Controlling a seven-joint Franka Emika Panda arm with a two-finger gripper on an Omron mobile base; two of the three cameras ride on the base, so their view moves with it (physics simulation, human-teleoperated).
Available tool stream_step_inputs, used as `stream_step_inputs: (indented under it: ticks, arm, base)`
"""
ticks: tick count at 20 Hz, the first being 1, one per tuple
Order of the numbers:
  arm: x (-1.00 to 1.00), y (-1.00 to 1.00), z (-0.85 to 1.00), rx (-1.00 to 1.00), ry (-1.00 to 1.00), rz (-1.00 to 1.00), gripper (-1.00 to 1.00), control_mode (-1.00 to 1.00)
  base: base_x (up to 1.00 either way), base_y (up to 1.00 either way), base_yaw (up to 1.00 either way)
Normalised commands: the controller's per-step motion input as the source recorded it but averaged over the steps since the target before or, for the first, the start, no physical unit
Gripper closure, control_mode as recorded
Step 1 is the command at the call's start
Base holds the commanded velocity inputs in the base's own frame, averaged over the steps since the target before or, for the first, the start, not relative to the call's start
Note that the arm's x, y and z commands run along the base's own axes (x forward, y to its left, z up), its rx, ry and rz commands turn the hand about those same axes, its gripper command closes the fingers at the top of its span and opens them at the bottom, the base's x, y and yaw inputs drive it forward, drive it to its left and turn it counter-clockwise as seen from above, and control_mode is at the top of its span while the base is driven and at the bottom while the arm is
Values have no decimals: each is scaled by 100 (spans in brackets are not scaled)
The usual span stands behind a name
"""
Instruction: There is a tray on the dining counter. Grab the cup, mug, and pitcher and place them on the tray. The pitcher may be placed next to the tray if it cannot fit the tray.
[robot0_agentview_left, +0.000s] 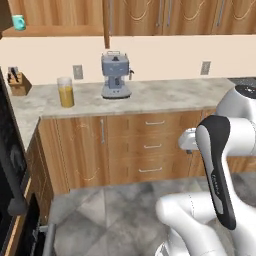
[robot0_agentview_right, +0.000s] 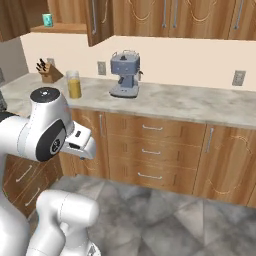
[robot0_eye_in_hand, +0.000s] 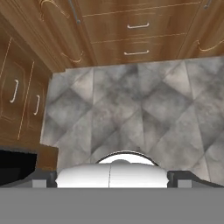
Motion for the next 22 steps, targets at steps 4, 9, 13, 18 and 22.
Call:
stream_step_inputs:
  ticks: [4,9,13,18,22]
  arm:
    - [0,0,0,0,0,0,-100,100]
    - [0,0,0,0,0,0,-100,100]
    - [0,0,0,0,0,0,-100,100]
    - [0,0,0,0,0,0,-100,100]
    - [0,0,0,0,0,0,-100,100]
  base:
    - [80,25,0]
    - [79,27,0]
    - [78,28,0]
    - [76,31,0]
    - [72,33,0]
